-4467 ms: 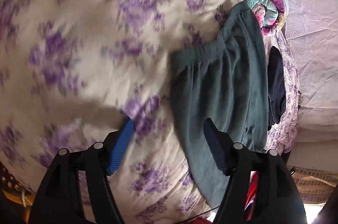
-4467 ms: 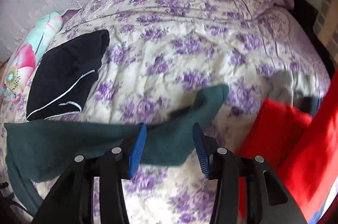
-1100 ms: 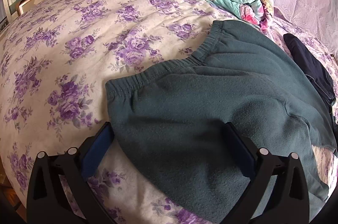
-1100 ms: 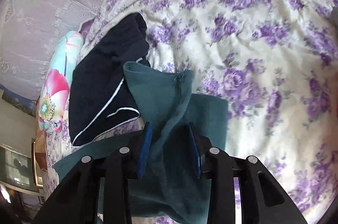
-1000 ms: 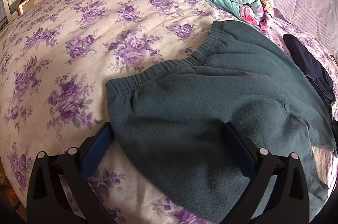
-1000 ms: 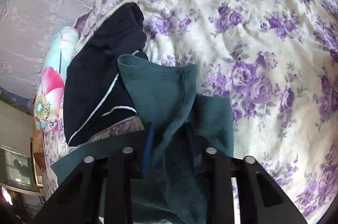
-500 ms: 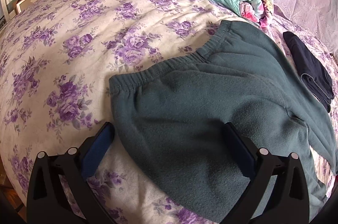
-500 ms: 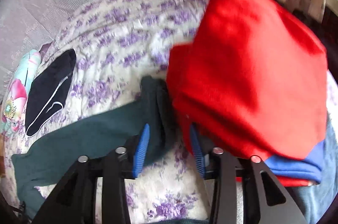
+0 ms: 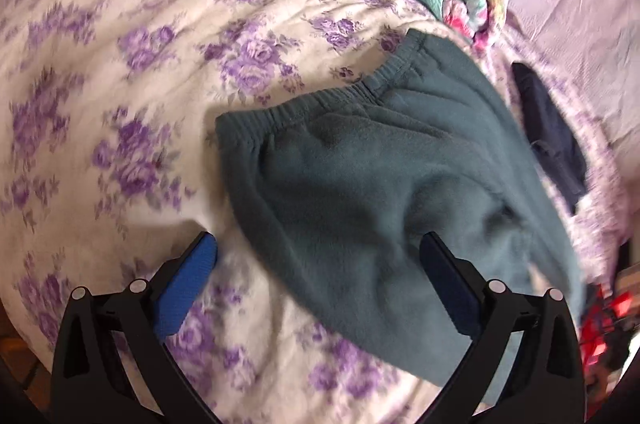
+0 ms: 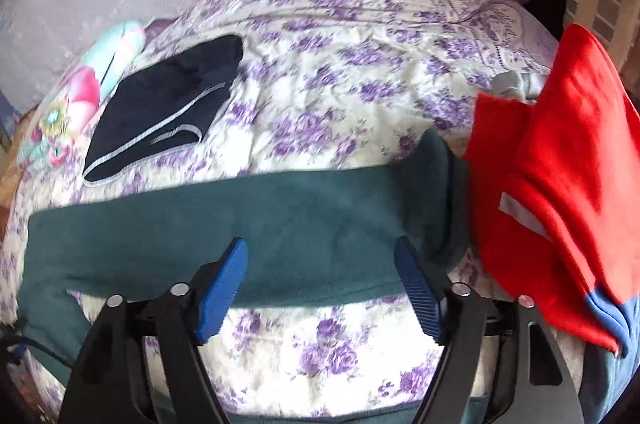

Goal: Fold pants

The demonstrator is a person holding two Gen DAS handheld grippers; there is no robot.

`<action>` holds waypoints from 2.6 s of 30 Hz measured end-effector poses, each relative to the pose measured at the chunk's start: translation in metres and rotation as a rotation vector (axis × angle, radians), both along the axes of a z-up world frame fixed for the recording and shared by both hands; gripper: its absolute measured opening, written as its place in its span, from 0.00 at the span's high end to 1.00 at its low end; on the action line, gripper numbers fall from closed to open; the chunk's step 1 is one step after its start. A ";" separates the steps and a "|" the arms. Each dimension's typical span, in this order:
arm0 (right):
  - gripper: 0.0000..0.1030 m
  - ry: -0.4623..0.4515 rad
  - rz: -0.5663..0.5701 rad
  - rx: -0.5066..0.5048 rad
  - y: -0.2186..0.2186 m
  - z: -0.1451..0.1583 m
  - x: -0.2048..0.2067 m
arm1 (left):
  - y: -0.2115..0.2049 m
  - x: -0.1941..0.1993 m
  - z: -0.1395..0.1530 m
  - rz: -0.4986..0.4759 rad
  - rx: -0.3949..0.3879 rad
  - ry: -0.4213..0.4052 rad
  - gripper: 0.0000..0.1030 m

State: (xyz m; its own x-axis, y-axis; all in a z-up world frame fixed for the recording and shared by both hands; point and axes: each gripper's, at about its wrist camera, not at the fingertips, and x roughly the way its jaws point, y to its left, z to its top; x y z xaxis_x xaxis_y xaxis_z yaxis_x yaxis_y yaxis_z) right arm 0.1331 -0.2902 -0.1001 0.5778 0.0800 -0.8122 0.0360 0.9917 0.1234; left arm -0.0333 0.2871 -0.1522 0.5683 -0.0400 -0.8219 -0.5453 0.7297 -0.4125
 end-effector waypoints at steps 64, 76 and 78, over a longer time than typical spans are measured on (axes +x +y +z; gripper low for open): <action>0.85 0.156 0.792 -0.104 0.109 -0.021 0.115 | 0.017 0.231 0.029 -0.513 0.042 0.008 0.79; 0.97 -0.002 0.731 -0.118 0.088 0.050 -0.023 | 0.026 0.162 0.082 -0.512 0.040 -0.130 0.79; 0.97 0.002 0.731 -0.121 0.087 0.051 -0.056 | 0.031 0.137 0.085 -0.503 0.019 -0.153 0.79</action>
State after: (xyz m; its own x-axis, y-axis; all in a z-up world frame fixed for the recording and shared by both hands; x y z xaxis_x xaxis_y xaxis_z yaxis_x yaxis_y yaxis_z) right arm 0.0775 -0.2033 -0.0489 0.4102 0.3540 -0.8405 -0.6387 0.7694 0.0124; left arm 0.1041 0.3184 -0.0669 0.5962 -0.3245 -0.7343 -0.0606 0.8938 -0.4443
